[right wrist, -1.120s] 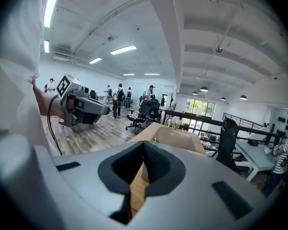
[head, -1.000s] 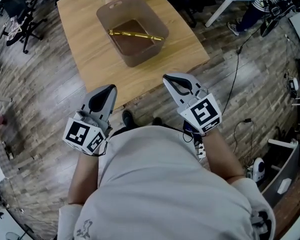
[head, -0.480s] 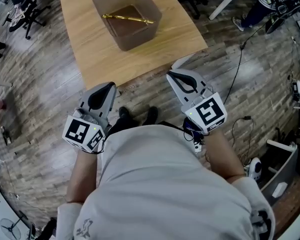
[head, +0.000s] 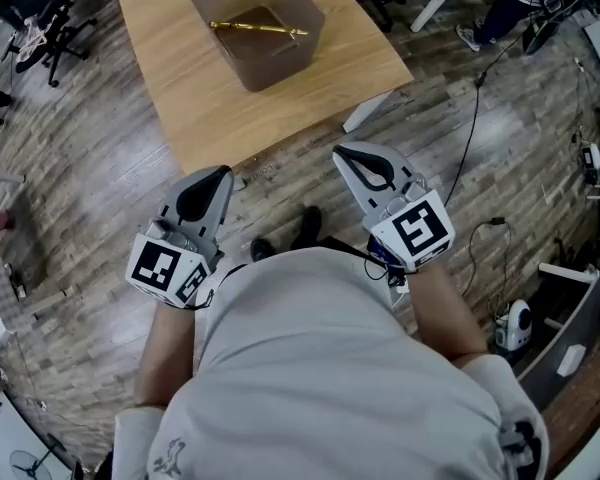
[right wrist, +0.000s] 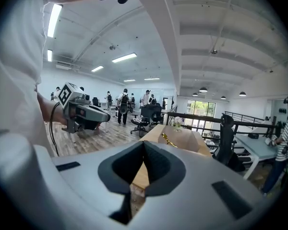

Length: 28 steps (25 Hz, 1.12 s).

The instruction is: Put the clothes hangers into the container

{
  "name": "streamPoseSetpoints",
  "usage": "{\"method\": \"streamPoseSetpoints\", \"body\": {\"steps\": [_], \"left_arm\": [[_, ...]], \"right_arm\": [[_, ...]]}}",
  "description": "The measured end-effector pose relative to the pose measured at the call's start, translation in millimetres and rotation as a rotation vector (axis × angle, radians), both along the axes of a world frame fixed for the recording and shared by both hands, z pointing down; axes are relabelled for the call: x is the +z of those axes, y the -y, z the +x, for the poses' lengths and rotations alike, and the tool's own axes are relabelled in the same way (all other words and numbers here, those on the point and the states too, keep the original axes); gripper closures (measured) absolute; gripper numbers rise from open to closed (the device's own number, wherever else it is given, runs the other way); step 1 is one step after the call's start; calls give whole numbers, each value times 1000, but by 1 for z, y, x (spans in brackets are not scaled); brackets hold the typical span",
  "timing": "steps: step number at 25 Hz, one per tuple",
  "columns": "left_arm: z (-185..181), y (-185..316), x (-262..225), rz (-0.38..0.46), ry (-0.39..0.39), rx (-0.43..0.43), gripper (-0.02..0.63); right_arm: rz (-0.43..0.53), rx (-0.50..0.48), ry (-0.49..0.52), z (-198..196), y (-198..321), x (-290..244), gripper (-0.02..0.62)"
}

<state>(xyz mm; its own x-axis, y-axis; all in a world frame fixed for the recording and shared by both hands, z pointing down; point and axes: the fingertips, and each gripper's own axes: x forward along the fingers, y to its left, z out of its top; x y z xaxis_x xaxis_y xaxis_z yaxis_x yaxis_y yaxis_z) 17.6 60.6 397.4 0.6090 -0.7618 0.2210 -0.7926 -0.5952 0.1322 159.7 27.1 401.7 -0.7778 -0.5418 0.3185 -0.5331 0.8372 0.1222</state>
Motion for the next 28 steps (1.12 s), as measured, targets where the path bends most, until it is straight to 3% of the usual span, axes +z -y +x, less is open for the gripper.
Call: {"method": "streamPoseSetpoints", "body": {"steps": [9, 14, 18, 28], "left_arm": [[-47, -43, -4, 9, -20, 19, 600], [-67, -61, -5, 29, 30, 23, 600], [-84, -76, -5, 41, 20, 28, 600], [-104, -93, -3, 44, 5, 48, 600]], "right_arm": [[23, 30, -2, -41, -48, -7, 590], [34, 67, 33, -59, -70, -12, 589], [36, 88, 52, -71, -89, -13, 591], [13, 108, 76, -89, -118, -6, 591]]}}
